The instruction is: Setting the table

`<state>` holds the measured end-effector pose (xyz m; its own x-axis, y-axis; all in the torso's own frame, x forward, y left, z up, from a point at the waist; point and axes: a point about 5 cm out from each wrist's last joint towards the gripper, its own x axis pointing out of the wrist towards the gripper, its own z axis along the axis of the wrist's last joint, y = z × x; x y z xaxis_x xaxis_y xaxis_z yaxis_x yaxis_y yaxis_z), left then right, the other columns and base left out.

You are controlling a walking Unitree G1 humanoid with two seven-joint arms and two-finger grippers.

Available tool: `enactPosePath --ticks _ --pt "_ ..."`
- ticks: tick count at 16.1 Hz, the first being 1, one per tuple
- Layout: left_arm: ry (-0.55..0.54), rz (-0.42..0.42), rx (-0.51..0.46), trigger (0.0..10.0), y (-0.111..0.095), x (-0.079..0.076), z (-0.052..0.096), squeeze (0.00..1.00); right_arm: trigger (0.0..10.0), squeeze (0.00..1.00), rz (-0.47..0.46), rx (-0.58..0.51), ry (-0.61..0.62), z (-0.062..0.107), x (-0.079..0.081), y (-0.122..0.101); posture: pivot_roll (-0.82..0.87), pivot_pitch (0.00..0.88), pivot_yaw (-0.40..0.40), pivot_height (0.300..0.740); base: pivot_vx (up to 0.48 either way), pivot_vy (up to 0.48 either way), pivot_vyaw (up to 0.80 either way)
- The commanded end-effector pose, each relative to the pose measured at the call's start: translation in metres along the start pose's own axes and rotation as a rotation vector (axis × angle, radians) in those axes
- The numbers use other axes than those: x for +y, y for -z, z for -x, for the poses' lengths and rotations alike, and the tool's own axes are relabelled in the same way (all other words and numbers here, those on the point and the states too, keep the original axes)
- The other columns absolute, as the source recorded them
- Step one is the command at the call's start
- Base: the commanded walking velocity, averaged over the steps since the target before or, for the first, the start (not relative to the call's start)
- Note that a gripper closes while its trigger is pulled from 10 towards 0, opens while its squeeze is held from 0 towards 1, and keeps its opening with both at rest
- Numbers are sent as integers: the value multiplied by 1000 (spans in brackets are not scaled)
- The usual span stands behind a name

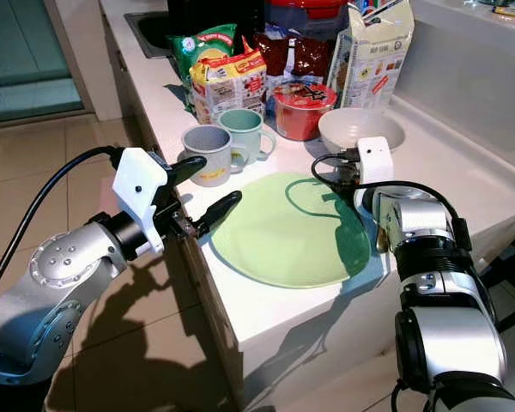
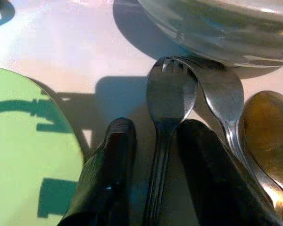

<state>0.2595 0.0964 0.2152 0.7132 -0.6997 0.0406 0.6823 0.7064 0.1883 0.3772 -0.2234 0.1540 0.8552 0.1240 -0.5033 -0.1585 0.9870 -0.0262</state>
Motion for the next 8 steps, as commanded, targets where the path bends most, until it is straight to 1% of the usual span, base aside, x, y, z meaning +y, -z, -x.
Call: enactPosePath --ticks 1,6,8 --pt "16 -18 -11 10000 -5 -1 -1 0 0 0 0 71 22 -1 -5 14 38 0 2 740 0 0 0" --pt "16 -18 -16 10000 -6 -1 -1 0 0 0 5 66 20 -1 -5 15 37 0 4 740 0 0 0" --pt "15 -18 -19 10000 -6 -1 -1 0 0 0 11 45 9 1 -5 11 37 0 4 740 0 0 0"
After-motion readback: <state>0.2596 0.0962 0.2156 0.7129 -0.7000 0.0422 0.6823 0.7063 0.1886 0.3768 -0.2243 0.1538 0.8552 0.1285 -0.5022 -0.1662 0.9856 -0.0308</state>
